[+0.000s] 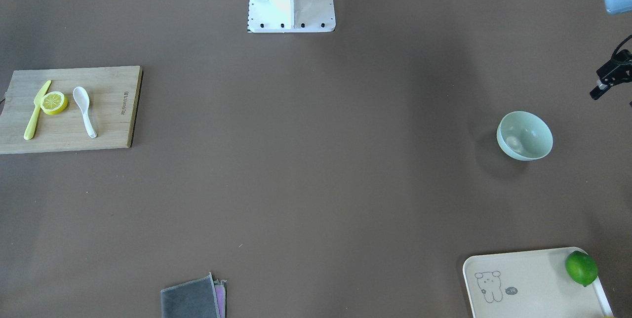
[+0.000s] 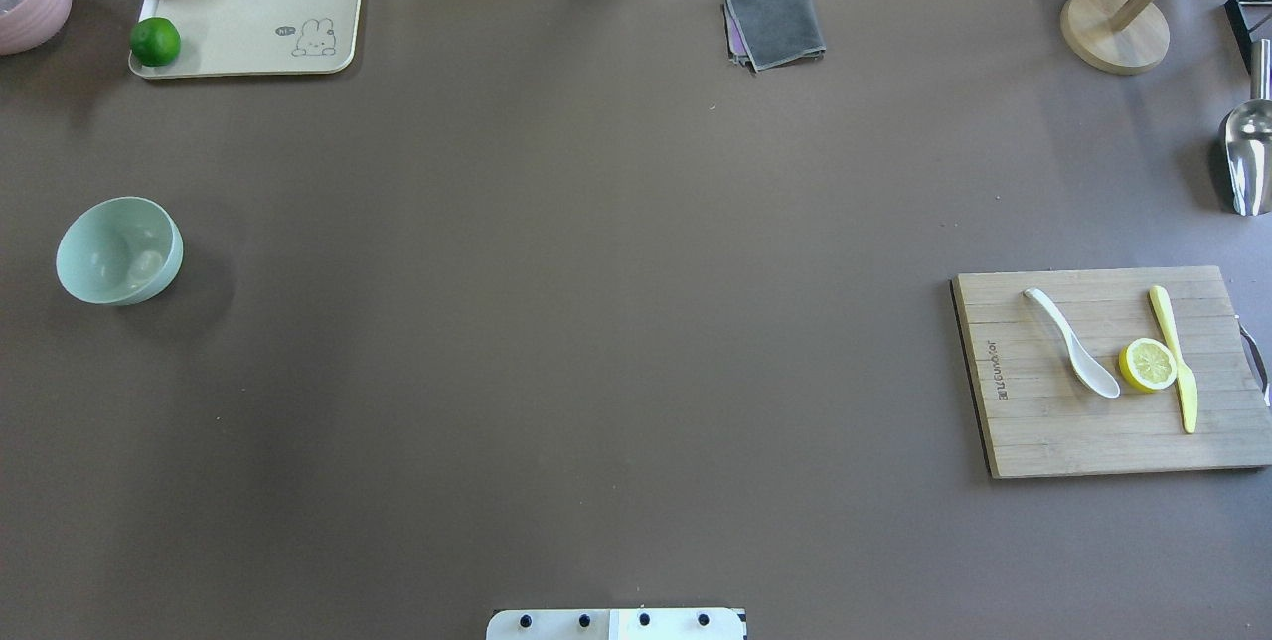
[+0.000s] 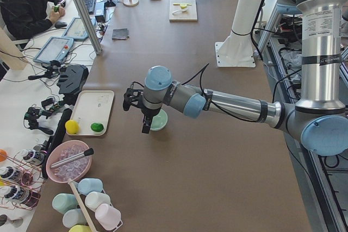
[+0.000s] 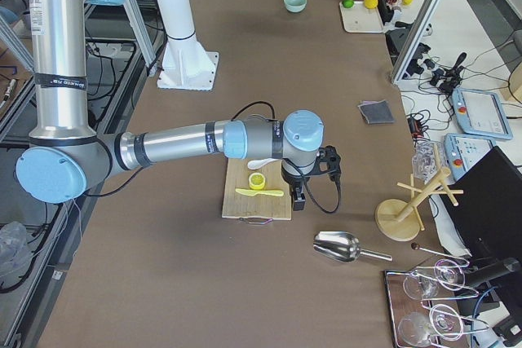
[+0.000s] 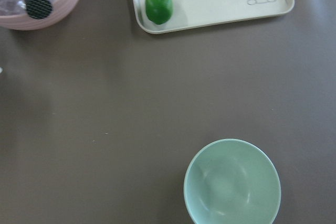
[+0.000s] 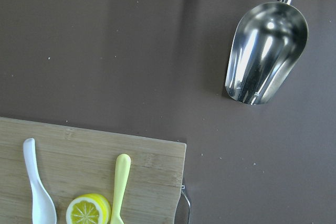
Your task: Place spoon in bowl
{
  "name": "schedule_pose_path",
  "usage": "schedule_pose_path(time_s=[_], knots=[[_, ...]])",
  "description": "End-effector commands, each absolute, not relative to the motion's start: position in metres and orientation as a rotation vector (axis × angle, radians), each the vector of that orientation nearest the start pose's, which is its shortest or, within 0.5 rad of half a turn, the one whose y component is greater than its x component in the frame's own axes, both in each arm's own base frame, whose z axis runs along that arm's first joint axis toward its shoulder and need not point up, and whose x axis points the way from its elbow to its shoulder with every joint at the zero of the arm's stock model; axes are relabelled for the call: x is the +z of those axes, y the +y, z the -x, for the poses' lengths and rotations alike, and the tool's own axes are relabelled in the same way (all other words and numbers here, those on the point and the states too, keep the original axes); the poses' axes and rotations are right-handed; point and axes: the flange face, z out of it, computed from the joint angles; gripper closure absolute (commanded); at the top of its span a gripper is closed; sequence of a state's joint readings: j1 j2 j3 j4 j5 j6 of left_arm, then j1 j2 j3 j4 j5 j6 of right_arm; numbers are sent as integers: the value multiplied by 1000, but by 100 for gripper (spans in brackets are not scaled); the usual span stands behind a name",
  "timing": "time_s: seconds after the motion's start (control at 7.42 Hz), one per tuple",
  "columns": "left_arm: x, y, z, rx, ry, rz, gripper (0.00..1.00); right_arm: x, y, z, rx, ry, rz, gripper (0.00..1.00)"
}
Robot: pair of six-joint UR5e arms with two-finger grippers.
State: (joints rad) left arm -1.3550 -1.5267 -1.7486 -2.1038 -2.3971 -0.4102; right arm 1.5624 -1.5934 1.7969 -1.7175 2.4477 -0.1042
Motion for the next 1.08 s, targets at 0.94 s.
schedule_pose_path(time_s=[0.94], knots=[[633, -510, -152, 208, 914, -265, 2, 567, -478, -49, -129, -923, -112, 0]])
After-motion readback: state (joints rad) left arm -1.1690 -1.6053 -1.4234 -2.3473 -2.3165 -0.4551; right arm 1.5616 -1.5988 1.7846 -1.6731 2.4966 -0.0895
